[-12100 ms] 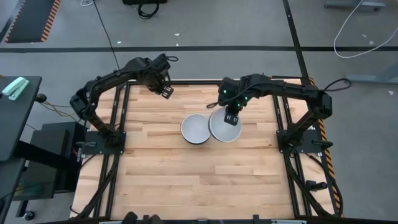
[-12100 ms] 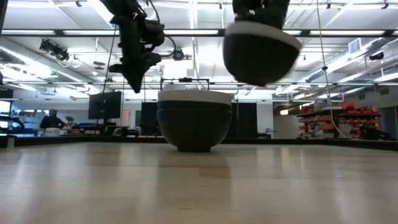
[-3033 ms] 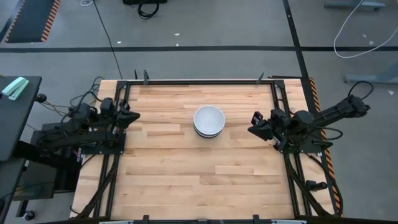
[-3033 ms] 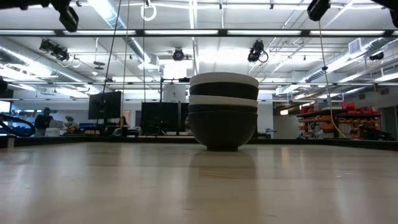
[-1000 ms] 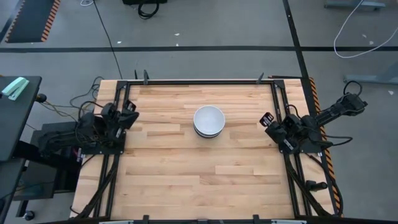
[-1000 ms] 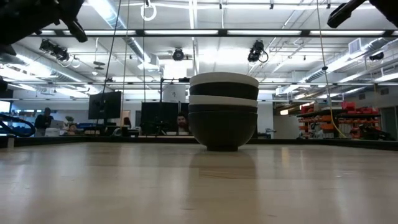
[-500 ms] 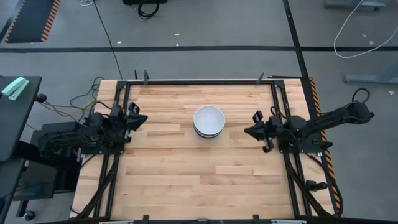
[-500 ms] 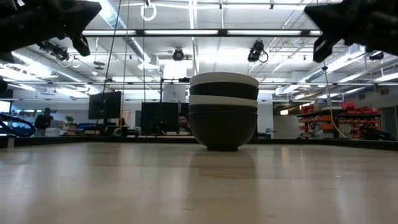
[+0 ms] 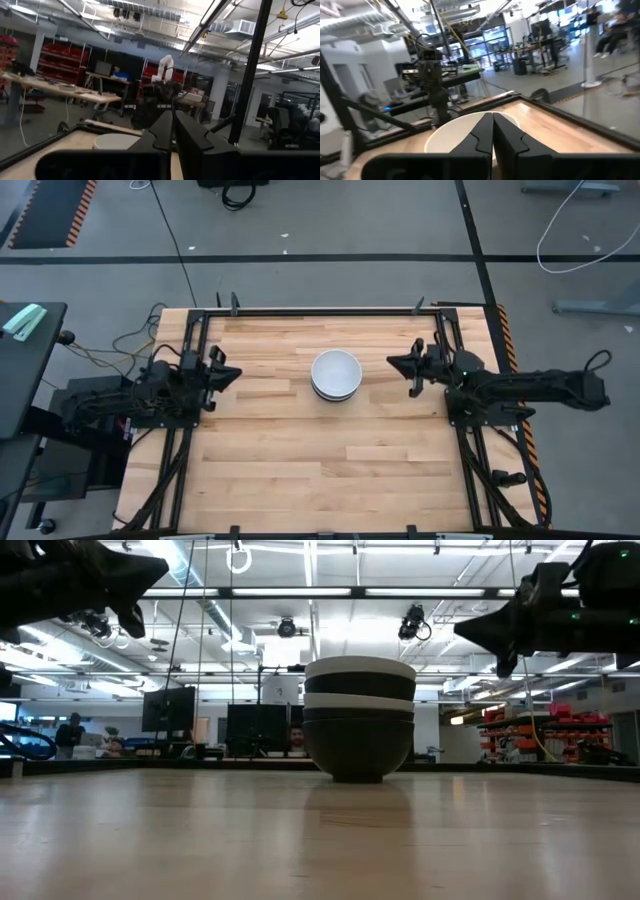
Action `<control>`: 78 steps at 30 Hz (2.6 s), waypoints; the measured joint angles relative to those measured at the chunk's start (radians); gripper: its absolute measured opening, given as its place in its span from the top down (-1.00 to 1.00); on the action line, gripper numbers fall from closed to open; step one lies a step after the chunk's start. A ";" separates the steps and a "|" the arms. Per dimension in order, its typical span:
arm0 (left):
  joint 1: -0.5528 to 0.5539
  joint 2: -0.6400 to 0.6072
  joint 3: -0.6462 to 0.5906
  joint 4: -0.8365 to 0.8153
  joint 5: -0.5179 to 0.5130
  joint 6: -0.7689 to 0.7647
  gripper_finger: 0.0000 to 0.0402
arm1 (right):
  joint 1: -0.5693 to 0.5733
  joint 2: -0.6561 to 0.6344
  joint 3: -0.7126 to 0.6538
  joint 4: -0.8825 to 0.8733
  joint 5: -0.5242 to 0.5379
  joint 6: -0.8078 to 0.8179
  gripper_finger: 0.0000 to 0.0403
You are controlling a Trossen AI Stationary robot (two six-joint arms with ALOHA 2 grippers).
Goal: Nest bowls inside each other
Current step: Return to Home Position
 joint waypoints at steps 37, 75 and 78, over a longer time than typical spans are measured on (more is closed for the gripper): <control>0.000 -0.001 0.000 -0.016 0.000 -0.047 0.84 | -0.305 -0.324 0.000 0.141 -0.318 0.139 0.93; 0.000 0.000 0.001 -0.022 0.000 -0.023 0.82 | -0.374 -0.561 0.000 -0.166 -0.318 0.187 0.93; 0.000 0.000 0.001 -0.039 0.000 -0.023 0.84 | -0.374 -0.561 0.000 -0.274 -0.314 0.171 0.93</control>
